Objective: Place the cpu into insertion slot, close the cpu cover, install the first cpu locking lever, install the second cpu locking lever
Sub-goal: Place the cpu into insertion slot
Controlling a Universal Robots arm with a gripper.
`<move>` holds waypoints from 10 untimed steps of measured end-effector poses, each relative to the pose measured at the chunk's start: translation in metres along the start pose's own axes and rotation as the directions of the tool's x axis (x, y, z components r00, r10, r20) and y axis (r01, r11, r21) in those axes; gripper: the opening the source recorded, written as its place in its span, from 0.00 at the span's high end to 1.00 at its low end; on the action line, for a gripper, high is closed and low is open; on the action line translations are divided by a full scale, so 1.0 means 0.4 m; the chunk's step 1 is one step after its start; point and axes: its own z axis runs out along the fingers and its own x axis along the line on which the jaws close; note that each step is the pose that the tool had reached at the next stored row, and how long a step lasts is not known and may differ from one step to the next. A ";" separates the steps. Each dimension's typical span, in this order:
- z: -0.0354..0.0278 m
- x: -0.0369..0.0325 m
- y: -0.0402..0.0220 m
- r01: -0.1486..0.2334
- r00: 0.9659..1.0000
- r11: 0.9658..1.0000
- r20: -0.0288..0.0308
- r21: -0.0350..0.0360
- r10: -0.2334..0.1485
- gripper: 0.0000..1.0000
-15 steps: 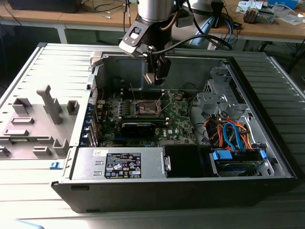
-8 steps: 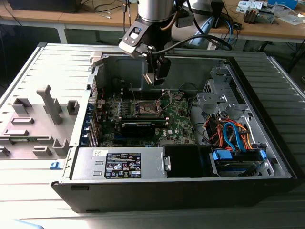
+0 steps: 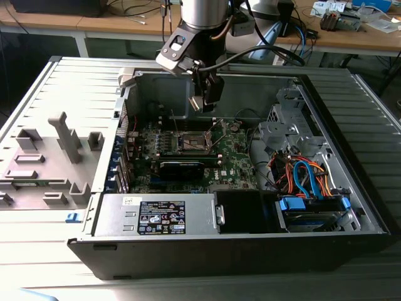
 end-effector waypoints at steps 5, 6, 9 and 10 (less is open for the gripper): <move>0.000 0.000 0.000 -0.007 1.000 1.000 0.001 0.000 0.007 0.45; 0.000 0.000 0.000 -0.008 1.000 1.000 0.001 0.000 0.008 0.45; 0.000 0.000 0.000 -0.013 1.000 1.000 0.001 0.000 0.013 0.45; 0.000 0.000 0.000 -0.015 1.000 1.000 0.001 0.000 0.015 0.45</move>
